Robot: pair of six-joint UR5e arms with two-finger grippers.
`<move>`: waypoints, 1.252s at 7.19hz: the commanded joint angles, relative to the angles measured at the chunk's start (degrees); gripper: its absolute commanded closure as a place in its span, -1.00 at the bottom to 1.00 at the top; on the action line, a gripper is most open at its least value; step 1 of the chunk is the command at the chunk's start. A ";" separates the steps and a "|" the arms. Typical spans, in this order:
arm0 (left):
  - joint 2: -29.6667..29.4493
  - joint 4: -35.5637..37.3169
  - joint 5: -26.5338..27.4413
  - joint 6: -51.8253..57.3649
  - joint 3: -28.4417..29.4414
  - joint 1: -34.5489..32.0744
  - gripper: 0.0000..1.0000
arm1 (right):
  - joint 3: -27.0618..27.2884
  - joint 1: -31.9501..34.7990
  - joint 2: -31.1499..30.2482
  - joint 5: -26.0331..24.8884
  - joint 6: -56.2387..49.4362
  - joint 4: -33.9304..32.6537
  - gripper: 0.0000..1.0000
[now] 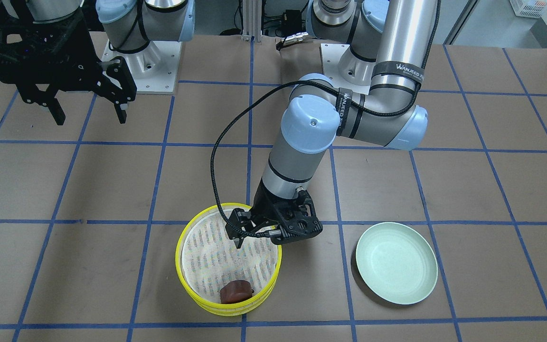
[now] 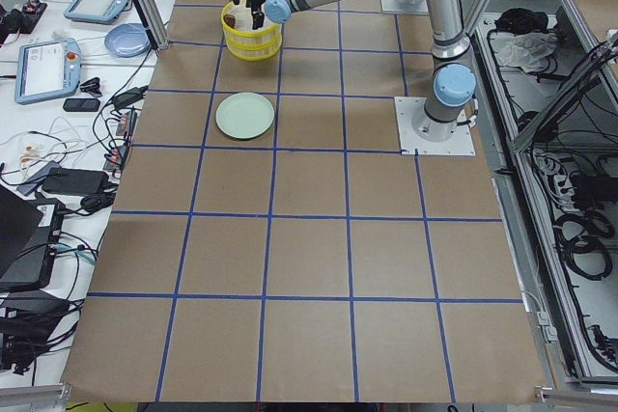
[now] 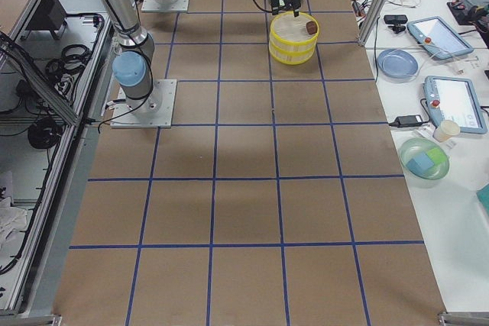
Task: Stack buns with steamer
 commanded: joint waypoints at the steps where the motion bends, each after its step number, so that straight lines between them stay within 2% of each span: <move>1: 4.20 -10.49 4.13 10.52 1.74 5.97 -1.00 | 0.02 0.05 -0.16 2.31 0.44 0.04 -1.00; 2: 6.14 -14.54 4.23 14.39 1.74 9.75 -1.00 | 0.02 0.05 0.01 1.96 0.35 0.05 -1.00; 4: 9.48 -15.80 4.31 25.97 1.74 18.54 -1.00 | 0.02 0.05 0.63 2.04 0.26 -0.47 -1.00; 5: 11.76 -21.99 4.40 30.81 1.74 21.63 -1.00 | 0.02 0.05 0.80 2.22 0.35 -0.74 -1.00; 9: 22.83 -35.21 6.42 32.36 1.74 22.27 -1.00 | 0.02 -0.04 0.98 1.52 0.18 0.04 -1.00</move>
